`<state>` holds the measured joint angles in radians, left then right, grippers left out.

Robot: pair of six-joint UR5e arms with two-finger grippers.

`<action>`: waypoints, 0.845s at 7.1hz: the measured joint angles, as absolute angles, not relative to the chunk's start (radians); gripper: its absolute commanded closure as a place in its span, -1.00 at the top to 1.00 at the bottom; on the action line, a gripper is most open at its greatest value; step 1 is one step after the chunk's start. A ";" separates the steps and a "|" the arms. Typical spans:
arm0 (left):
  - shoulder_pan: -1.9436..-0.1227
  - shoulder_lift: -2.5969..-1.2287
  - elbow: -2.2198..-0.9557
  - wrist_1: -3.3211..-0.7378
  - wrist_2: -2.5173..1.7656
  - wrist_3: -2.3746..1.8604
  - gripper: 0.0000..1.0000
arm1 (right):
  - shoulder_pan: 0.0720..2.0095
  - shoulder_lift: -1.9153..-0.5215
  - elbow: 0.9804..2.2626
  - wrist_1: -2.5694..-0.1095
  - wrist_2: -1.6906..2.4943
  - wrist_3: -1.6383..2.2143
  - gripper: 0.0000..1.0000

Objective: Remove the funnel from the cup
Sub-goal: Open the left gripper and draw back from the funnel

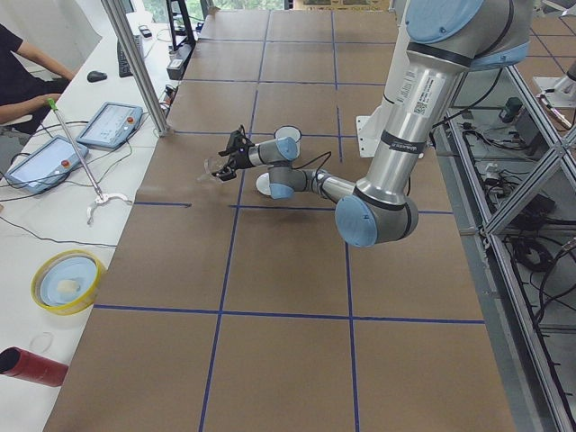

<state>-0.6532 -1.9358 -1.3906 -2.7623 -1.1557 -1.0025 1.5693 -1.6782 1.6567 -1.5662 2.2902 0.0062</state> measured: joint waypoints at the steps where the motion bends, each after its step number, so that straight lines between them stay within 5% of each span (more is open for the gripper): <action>1: -0.657 -1.852 -1.495 -2.752 -1.226 -0.990 1.00 | 1.569 -1.678 1.657 -1.566 2.290 0.006 1.00; 4: -0.681 -1.711 -1.822 -2.474 -1.430 -0.984 1.00 | 1.569 -1.677 1.657 -1.566 2.290 0.006 1.00; 6: -0.741 -1.735 -1.906 -2.256 -1.644 -0.983 1.00 | 1.569 -1.678 1.656 -1.566 2.290 0.006 1.00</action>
<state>-0.7414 -1.7353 -1.9057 -2.2559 -1.6444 -0.9833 1.5693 -1.6776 1.6562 -1.5662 2.2902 0.0061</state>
